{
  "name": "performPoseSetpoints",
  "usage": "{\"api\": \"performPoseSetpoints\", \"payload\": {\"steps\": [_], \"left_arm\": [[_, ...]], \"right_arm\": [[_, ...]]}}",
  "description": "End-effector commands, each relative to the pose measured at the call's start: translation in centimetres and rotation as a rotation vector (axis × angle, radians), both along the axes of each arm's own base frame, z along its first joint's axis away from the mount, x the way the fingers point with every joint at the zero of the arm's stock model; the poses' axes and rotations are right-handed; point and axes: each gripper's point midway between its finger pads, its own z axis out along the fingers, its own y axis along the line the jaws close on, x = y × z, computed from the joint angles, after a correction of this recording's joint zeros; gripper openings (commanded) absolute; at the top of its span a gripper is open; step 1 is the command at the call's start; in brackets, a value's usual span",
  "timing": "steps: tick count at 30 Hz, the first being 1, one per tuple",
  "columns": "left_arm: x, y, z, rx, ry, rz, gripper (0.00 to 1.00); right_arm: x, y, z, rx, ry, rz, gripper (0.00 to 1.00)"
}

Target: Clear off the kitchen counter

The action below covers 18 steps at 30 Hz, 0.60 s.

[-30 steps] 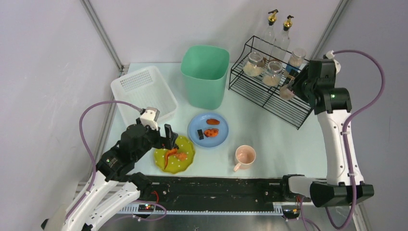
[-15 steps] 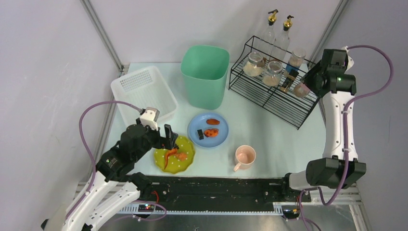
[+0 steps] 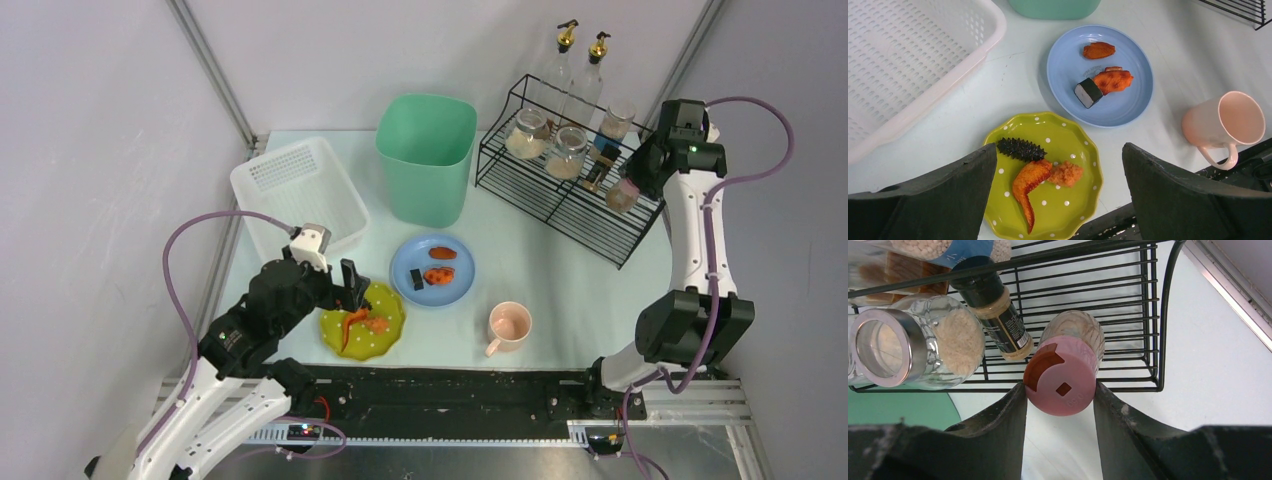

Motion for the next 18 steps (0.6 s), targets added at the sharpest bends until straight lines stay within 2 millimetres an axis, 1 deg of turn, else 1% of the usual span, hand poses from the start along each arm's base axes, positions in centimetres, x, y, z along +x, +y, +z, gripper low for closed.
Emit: {"api": "performPoseSetpoints", "payload": {"steps": [1,7,9,10,11,12,13,14,16,18], "left_arm": [[-0.2,-0.5,0.3,-0.019,-0.009,-0.026,0.98],[-0.3,-0.6,0.4,-0.022,-0.012,-0.028,0.98],[-0.3,-0.6,0.4,-0.023,-0.012,-0.03,0.98],[-0.3,-0.6,0.4,-0.023,-0.012,-0.028,0.98],[-0.3,-0.6,0.4,-0.023,-0.012,-0.03,0.98],[-0.3,-0.6,0.4,-0.022,-0.012,-0.032,0.98],[-0.3,-0.6,0.4,-0.023,-0.011,-0.031,0.98],[-0.3,-0.6,0.3,-0.022,-0.011,-0.032,0.98],[-0.3,-0.7,0.3,-0.021,-0.009,-0.032,0.98],[-0.3,-0.6,0.3,-0.019,-0.009,-0.032,0.98]], "right_arm": [[0.5,-0.5,-0.7,-0.015,0.021,0.009,0.16],[0.7,-0.7,-2.1,-0.003,0.063,0.01,0.25],[0.8,-0.5,-2.5,0.007,0.072,0.02,0.31],[0.8,-0.4,-2.5,0.011,0.073,0.023,0.38],[0.8,-0.2,-2.7,0.019,0.079,0.03,0.41],[0.9,-0.2,-2.7,0.023,0.078,0.032,0.47],[0.9,0.0,-2.6,0.029,0.077,0.036,0.51],[0.9,0.0,-2.5,0.032,0.074,0.036,0.57],[0.8,0.2,-2.1,0.039,0.062,0.039,0.61],[0.7,0.4,-1.6,0.043,0.046,0.048,0.62]]}}
